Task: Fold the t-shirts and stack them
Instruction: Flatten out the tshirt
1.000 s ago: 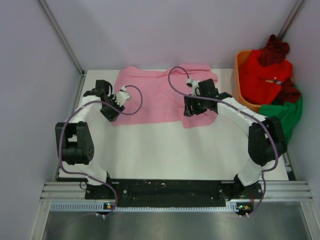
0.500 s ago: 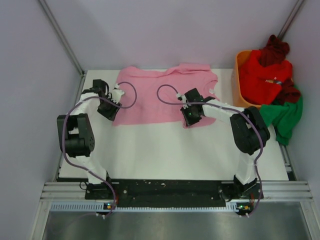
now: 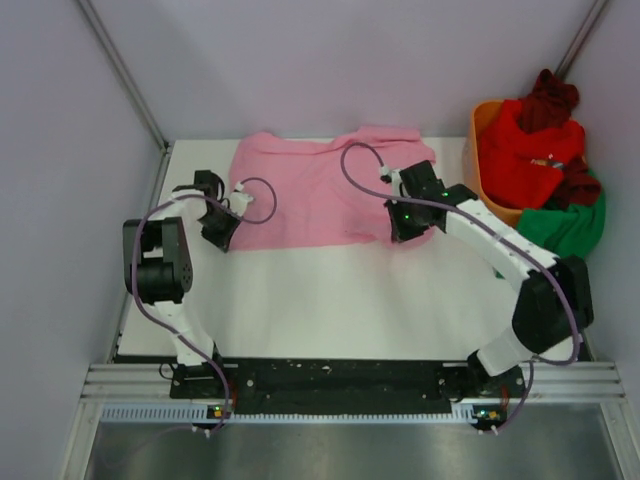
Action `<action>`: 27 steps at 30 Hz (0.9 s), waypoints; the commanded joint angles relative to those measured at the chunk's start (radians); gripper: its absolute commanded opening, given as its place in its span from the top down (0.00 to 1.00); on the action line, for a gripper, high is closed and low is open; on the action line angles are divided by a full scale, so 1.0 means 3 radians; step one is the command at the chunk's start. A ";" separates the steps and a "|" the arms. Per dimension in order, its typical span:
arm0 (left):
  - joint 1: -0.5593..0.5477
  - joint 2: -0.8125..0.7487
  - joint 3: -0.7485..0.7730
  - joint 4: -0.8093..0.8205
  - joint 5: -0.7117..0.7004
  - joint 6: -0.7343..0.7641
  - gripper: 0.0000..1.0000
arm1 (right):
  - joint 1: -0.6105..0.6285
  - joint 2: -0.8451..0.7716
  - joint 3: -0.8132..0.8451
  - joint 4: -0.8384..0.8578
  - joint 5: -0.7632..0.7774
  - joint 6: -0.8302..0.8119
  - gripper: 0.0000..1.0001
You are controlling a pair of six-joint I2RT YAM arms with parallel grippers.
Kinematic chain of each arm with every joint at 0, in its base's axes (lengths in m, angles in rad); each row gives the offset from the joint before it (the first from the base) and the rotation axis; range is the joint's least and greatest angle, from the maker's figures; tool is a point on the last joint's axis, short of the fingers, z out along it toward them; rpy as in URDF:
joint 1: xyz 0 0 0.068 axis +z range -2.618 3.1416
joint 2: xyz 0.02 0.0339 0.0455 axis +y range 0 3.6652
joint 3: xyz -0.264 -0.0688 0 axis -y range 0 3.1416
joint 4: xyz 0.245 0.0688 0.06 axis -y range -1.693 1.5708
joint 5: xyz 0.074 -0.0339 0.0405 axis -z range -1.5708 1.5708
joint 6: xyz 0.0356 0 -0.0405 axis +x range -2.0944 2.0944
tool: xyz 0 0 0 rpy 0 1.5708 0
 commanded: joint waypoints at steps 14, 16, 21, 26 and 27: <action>0.0080 -0.0575 -0.0369 0.0112 -0.0698 0.0451 1.00 | -0.0220 -0.1490 -0.1268 -0.0757 -0.0477 0.1268 1.00; 0.0085 -0.0662 -0.0461 0.0076 -0.0764 0.0589 1.00 | -0.0363 -0.1516 -0.1349 -0.0732 -0.0354 0.1238 1.00; 0.0131 -0.0724 -0.0579 -0.0021 -0.1107 0.0809 0.96 | -0.0415 -0.1450 -0.1442 -0.0629 -0.0445 0.1187 1.00; -0.0037 -0.1142 -0.0731 -0.0257 -0.0643 0.1064 0.65 | -0.0420 -0.1388 -0.1519 -0.0558 -0.0533 0.1156 1.00; -0.0114 -0.1295 -0.0813 -0.0216 -0.0561 0.1181 0.61 | -0.0420 -0.1394 -0.1498 -0.0542 -0.0522 0.1156 1.00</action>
